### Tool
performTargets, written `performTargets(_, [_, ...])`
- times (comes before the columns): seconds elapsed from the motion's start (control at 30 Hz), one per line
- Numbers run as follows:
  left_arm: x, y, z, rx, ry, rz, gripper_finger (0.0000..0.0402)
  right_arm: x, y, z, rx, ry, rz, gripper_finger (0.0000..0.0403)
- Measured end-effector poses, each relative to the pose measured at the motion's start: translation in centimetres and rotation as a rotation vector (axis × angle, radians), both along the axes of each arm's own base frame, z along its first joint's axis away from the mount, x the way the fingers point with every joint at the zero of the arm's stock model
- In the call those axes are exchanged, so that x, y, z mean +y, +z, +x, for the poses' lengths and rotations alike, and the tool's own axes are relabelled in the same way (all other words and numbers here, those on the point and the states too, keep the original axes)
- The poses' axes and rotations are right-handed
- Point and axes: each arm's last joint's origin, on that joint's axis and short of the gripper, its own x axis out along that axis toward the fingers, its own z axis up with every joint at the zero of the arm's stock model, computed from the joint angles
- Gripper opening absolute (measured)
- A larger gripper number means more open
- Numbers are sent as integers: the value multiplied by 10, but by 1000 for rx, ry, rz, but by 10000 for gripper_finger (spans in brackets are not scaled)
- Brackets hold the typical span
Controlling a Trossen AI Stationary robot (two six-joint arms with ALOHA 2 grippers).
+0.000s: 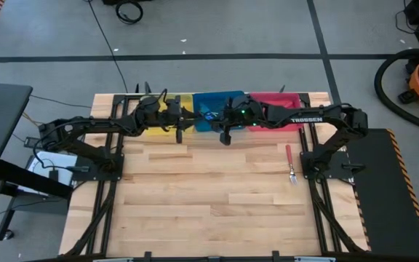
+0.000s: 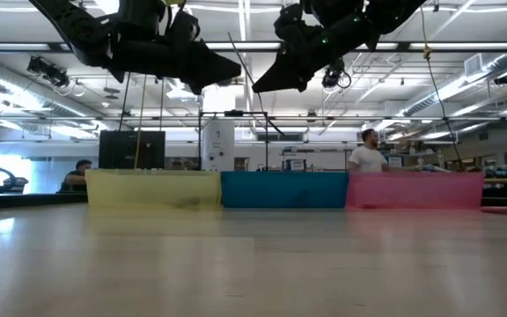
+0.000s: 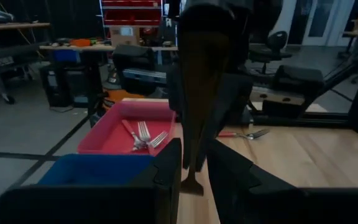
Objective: Sort silverware by color (type)
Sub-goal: Put the black fork into the yellow bin
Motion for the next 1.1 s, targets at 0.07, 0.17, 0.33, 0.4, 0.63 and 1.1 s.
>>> performTargets(0.07, [0, 0, 0, -1, 3, -20, 78, 1, 0, 0, 3, 3, 0, 10])
performTargets(0.17, [2, 0, 0, -4, 48, -20, 78, 1, 0, 0, 3, 1, -6, 10])
performTargets(0.33, [4, -3, -1, 28, 112, 2, 93, 1, 0, 0, -1, -3, -9, 10])
performTargets(0.4, [5, -3, -1, 35, 141, -1, 108, 1, 0, 0, 1, -8, -16, 10])
performTargets(0.63, [-1, 1, 2, -14, 178, -43, 163, -5, 3, -1, 2, -162, -114, 10])
performTargets(1.1, [-10, 14, 5, -177, 272, -130, 172, -10, 17, 2, -130, -299, -188, 10])
